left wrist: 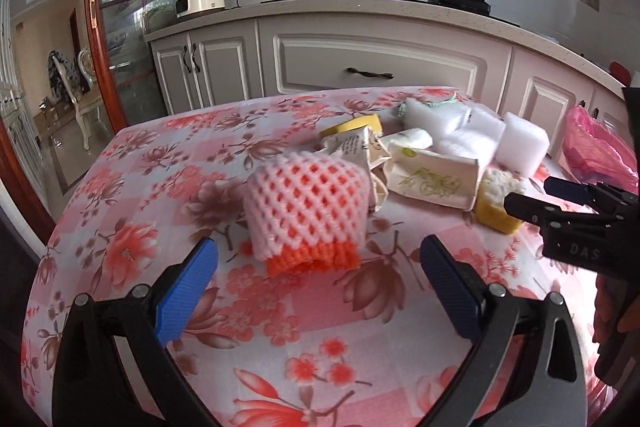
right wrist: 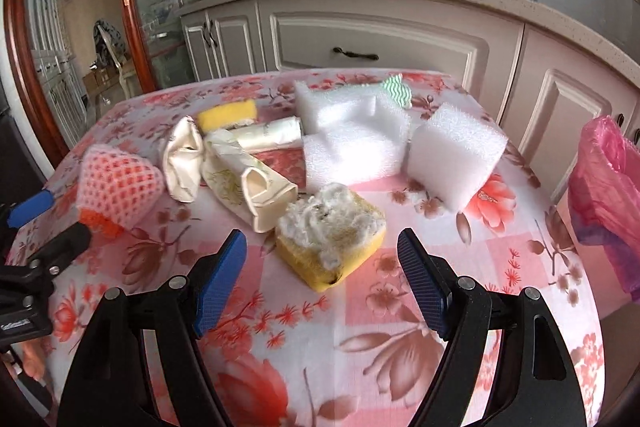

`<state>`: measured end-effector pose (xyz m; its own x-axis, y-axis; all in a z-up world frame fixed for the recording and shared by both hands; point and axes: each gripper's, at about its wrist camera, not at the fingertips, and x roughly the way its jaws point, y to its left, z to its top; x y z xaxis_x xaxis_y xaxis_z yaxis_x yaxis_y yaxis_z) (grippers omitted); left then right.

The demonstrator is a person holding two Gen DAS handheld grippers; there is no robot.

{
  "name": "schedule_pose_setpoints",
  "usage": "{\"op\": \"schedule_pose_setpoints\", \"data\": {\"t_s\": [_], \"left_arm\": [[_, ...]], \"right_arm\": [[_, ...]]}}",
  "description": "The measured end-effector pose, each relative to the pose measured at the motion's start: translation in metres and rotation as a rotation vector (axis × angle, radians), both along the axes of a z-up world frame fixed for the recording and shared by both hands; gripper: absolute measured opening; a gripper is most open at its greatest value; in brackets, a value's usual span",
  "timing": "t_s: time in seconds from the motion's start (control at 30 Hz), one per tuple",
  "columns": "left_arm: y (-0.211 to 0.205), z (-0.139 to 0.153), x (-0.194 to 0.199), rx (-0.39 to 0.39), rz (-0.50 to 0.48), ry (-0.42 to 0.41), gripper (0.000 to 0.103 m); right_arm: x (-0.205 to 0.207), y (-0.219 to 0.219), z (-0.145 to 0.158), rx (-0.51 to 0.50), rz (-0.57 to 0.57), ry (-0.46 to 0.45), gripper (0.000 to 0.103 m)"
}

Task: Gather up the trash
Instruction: 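Return both tools to the table and reach the right tool to the yellow sponge, then grasp the yellow sponge with the right tool while the left tool grasps the pink net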

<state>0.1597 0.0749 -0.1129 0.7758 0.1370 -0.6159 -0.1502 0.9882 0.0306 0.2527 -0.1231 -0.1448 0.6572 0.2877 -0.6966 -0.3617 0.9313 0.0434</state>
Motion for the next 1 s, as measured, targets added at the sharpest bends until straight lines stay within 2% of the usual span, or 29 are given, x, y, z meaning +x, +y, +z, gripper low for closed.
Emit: {"op": "schedule_pose_setpoints", "data": {"t_s": [0.23, 0.43, 0.5, 0.7, 1.0], "left_arm": [[0.013, -0.011, 0.006, -0.027, 0.031, 0.023, 0.098], [0.021, -0.015, 0.013, -0.048, 0.042, 0.044, 0.098], [0.021, -0.016, 0.015, -0.061, 0.037, 0.051, 0.098], [0.016, -0.016, 0.029, -0.065, 0.035, 0.060, 0.098], [0.016, -0.015, 0.054, -0.070, 0.051, 0.054, 0.097]], "right_arm": [[0.028, 0.014, -0.022, -0.053, 0.020, 0.062, 0.074], [0.042, 0.018, -0.026, -0.047, 0.024, 0.106, 0.074], [0.041, 0.016, -0.027, -0.047, 0.020, 0.105, 0.066], [0.030, 0.007, -0.022, -0.014, 0.019, 0.082, 0.052], [0.017, 0.003, -0.017, 0.020, 0.021, 0.083, 0.050]]}}
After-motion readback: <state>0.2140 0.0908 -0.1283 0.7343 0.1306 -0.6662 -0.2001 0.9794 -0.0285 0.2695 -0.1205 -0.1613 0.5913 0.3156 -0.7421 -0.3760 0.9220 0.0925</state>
